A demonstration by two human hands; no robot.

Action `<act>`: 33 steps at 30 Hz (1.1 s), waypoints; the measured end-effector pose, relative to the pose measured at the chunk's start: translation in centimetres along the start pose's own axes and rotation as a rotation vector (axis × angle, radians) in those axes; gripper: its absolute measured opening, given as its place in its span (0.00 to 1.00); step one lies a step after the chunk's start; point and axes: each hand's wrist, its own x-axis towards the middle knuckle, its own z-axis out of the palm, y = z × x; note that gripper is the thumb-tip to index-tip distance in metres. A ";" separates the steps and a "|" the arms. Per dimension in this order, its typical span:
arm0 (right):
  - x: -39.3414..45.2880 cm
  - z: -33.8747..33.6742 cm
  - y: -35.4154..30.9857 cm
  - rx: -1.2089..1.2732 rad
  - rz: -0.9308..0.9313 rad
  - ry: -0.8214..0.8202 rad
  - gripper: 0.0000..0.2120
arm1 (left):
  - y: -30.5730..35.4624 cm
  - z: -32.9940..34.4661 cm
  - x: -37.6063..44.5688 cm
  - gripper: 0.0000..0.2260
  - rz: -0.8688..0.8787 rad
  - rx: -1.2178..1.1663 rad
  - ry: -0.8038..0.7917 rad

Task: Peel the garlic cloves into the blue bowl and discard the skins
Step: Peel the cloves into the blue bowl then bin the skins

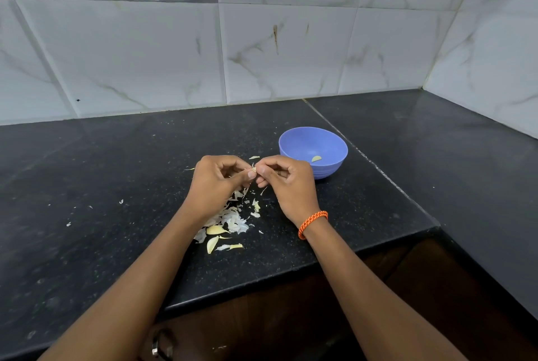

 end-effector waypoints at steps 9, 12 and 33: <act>0.2 -0.2 0.3 0.115 0.024 -0.042 0.04 | 0.1 -0.1 -0.1 0.02 0.001 -0.133 -0.043; 0.0 -0.2 0.1 0.195 0.037 -0.030 0.03 | 0.2 0.0 0.1 0.03 -0.009 -0.163 -0.021; -0.5 0.4 -0.2 -0.032 -0.234 0.081 0.03 | 0.8 -0.1 -0.3 0.04 -0.118 -0.304 0.016</act>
